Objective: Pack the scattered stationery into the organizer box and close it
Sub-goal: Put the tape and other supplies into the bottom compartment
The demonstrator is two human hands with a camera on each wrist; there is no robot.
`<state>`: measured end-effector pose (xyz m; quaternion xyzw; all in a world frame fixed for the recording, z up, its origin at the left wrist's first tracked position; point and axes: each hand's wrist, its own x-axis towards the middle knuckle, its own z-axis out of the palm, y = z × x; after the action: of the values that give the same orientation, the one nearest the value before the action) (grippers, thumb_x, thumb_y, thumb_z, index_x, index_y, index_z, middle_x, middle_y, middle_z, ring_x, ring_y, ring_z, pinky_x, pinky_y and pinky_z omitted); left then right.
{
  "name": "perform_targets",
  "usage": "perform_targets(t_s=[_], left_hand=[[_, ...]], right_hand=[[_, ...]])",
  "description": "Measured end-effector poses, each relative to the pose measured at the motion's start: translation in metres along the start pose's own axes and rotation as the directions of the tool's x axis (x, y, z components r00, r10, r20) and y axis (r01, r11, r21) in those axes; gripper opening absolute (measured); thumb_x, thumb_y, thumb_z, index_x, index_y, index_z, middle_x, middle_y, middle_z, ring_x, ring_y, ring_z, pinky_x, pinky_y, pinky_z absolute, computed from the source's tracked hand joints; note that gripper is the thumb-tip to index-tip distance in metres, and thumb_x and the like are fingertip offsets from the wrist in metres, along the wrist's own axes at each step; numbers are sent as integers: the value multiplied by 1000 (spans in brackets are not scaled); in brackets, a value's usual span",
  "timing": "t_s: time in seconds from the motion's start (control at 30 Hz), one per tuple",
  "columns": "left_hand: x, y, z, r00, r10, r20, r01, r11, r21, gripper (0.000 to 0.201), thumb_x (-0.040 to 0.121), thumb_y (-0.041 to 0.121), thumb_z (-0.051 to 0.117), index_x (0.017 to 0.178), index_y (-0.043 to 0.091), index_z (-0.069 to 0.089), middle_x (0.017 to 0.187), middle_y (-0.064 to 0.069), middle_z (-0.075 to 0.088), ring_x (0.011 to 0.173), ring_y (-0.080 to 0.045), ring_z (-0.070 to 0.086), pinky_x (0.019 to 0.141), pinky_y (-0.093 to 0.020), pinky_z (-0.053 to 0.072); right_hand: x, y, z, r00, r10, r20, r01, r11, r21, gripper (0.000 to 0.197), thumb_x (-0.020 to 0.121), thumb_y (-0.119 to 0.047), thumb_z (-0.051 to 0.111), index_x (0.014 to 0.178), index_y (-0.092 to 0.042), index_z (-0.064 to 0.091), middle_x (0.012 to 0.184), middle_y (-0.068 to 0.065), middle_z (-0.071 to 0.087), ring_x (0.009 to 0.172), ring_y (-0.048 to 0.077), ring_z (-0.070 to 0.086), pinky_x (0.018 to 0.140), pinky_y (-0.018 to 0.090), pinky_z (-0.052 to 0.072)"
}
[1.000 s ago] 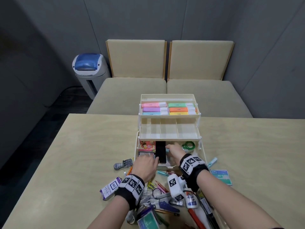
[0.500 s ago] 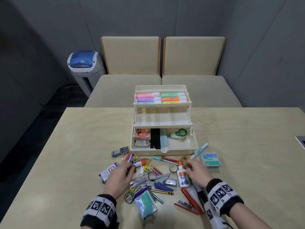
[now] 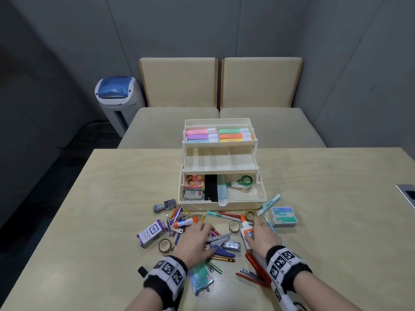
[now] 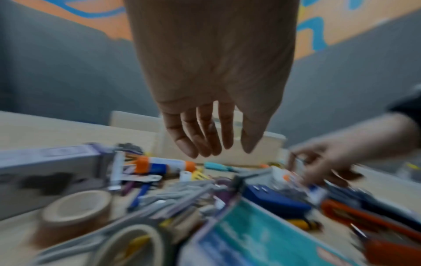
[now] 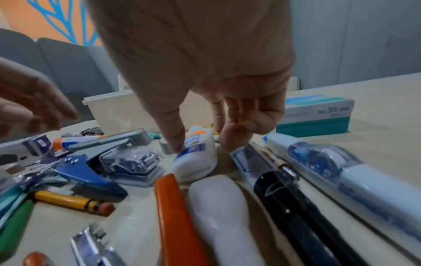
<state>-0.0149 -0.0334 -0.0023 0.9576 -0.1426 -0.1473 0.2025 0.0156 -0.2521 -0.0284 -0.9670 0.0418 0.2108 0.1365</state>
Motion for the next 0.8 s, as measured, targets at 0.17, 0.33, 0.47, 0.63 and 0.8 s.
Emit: perform_targets(t_s=[0.17, 0.33, 0.47, 0.63, 0.8], left_hand=[[27, 15, 21, 984, 46, 171, -97, 948, 303, 70, 78, 39, 67, 135, 19, 31, 129, -5, 38, 121, -24, 36, 108, -38, 30], [36, 14, 25, 972, 74, 224, -159, 906, 391, 58, 83, 37, 63, 130, 15, 36, 125, -9, 43, 115, -28, 40, 103, -40, 32], [32, 4, 21, 971, 92, 219, -161, 933, 323, 57, 86, 46, 56, 132, 16, 37, 128, -8, 43, 118, -25, 39, 105, -38, 30], [16, -14, 6, 992, 49, 119, -69, 982, 178, 76, 80, 72, 42, 138, 24, 34, 135, 1, 44, 125, -16, 39, 110, -34, 27], [17, -23, 2, 995, -9, 102, -11, 982, 188, 75, 86, 53, 56, 146, 24, 24, 146, 0, 35, 135, -18, 31, 113, -37, 24]], right_hand=[[-6, 2, -3, 994, -100, -42, 103, 992, 71, 52, 93, -34, 49, 139, -24, 27, 134, 6, 42, 108, 26, 58, 87, 39, 51], [-10, 11, -9, 985, -174, -6, 173, 975, 137, 48, 94, -31, 49, 138, -24, 34, 136, -2, 39, 105, 15, 56, 88, 32, 50], [-10, 14, -19, 980, -200, -11, 197, 957, 211, 32, 95, -29, 51, 126, -25, 47, 124, -7, 43, 99, 9, 56, 86, 28, 52], [0, 25, -33, 987, -150, -51, 158, 954, 253, 9, 94, -26, 52, 100, -23, 59, 107, -6, 52, 93, 8, 54, 87, 28, 48], [14, 16, -53, 972, -98, -214, 152, 956, 253, 14, 96, -21, 49, 106, -18, 58, 111, -5, 53, 93, 10, 54, 81, 23, 44]])
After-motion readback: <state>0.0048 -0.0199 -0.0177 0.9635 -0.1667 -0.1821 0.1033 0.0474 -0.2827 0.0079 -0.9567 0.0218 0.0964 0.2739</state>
